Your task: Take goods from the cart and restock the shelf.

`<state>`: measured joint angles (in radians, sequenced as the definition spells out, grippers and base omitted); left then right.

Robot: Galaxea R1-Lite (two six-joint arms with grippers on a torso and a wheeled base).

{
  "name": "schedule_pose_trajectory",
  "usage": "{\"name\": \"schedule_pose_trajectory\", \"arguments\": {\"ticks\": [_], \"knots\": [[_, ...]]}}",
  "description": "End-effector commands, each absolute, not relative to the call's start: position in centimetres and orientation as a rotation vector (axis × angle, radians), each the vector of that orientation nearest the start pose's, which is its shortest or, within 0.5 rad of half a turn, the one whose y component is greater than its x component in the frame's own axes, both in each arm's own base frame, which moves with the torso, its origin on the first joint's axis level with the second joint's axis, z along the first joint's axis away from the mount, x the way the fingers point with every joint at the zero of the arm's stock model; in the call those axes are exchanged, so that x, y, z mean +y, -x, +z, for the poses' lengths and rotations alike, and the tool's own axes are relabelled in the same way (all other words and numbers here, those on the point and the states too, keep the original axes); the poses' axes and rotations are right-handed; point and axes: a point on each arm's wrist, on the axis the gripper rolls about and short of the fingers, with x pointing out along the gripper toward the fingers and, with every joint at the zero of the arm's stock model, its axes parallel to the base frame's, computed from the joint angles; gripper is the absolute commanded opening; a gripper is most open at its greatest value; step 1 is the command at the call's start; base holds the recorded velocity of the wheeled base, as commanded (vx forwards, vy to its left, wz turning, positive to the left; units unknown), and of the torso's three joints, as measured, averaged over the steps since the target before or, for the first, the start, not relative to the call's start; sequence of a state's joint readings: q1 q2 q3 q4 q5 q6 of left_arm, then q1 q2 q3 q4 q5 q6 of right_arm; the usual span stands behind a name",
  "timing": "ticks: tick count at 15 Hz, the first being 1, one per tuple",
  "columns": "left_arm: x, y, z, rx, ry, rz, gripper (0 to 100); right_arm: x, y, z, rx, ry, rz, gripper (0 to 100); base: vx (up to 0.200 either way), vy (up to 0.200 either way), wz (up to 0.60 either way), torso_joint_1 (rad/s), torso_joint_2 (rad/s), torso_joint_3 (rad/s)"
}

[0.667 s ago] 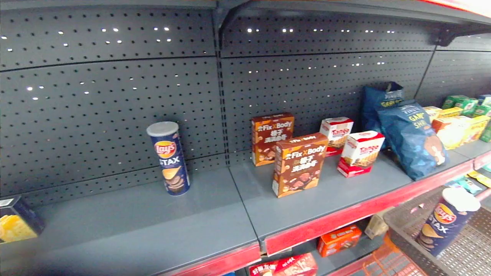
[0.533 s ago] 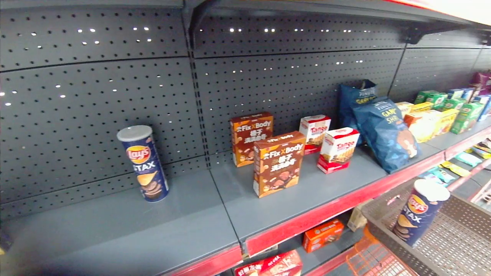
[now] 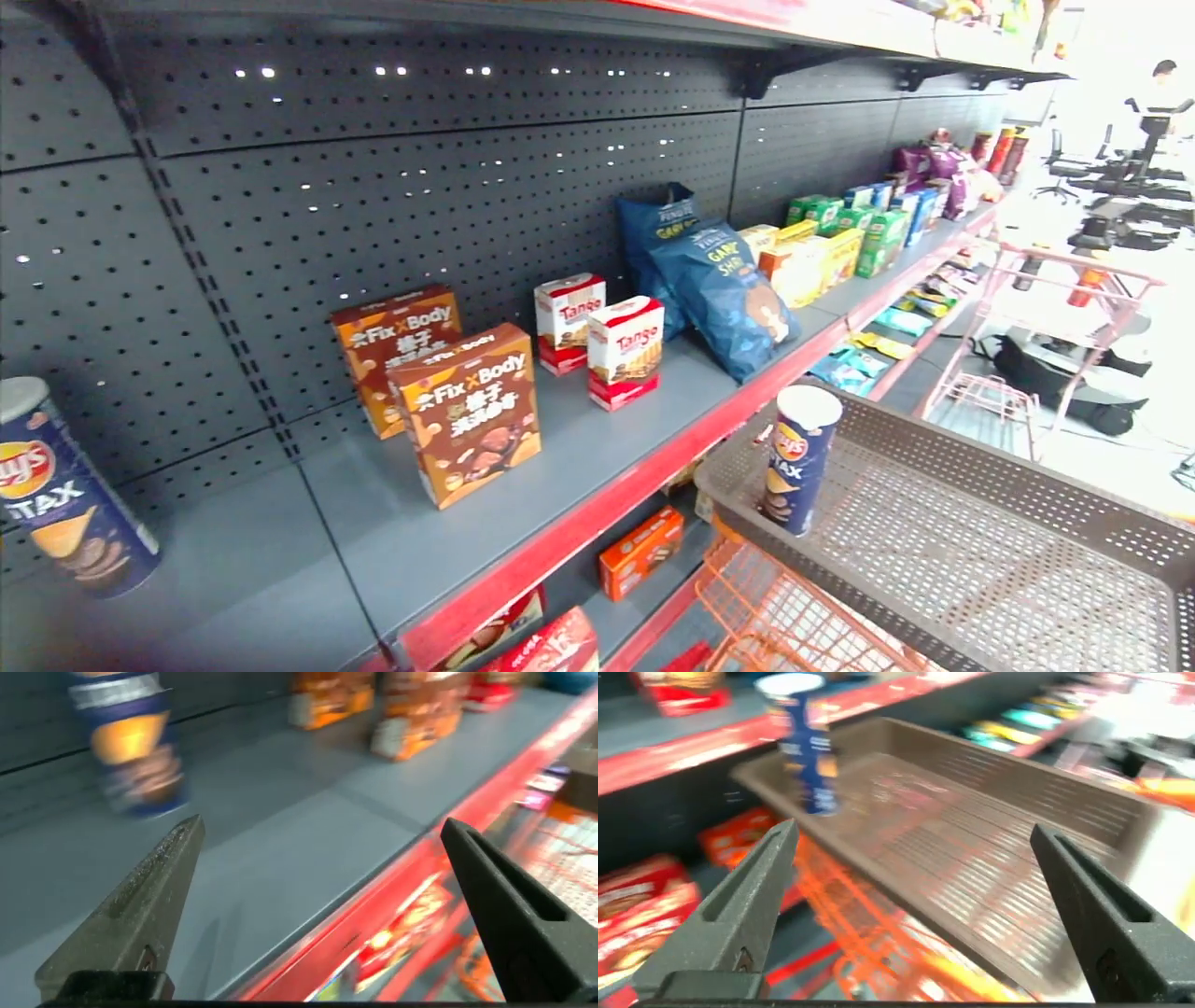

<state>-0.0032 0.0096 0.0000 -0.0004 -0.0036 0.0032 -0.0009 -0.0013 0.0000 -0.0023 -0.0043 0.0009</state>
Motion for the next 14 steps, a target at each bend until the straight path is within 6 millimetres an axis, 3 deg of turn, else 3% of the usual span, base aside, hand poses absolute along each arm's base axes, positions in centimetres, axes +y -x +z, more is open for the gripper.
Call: {"name": "schedule_pose_trajectory", "arguments": {"ticks": [1,5,7,9,10,11,12,13,14], "knots": [[0.0,2.2,7.6,0.009,-0.003,-0.006,100,0.0,2.3,7.6,-0.002,-0.002,-0.005,100,0.000,0.000,-0.60,-0.002,0.00,0.007],[0.0,2.2,7.6,0.009,-0.003,-0.006,100,0.0,2.3,7.6,-0.002,0.000,-0.005,100,0.000,0.000,0.00,0.000,0.00,0.000],[0.0,2.2,7.6,0.009,-0.003,-0.006,100,0.0,1.4,7.8,0.109,-0.062,-0.114,100,0.000,0.000,0.00,0.000,0.00,0.000],[0.0,2.2,7.6,0.009,-0.003,-0.006,100,0.1,1.6,7.7,0.088,-0.040,-0.112,100,0.000,0.000,0.00,0.000,0.00,0.000],[0.0,2.2,7.6,0.009,-0.005,-0.008,100,0.3,1.9,9.5,0.020,-0.020,-0.017,100,0.000,0.000,0.00,0.000,0.00,0.000],[0.0,2.2,7.6,0.009,-0.003,-0.006,100,0.5,2.1,14.9,-0.031,-0.015,0.098,100,0.000,0.000,0.00,0.000,0.00,0.000],[0.0,2.2,7.6,0.009,-0.003,-0.006,100,0.4,0.3,17.7,0.110,-0.026,0.076,100,0.000,0.000,0.00,0.000,0.00,0.000],[0.0,2.2,7.6,0.009,-0.003,-0.006,100,0.3,0.0,19.6,0.123,-0.026,0.059,100,0.000,0.000,0.00,0.000,0.00,0.000],[0.0,2.2,7.6,0.009,-0.003,-0.006,100,0.3,-0.7,19.8,0.161,-0.030,0.068,100,0.000,0.000,0.00,0.000,0.00,0.000]]}}
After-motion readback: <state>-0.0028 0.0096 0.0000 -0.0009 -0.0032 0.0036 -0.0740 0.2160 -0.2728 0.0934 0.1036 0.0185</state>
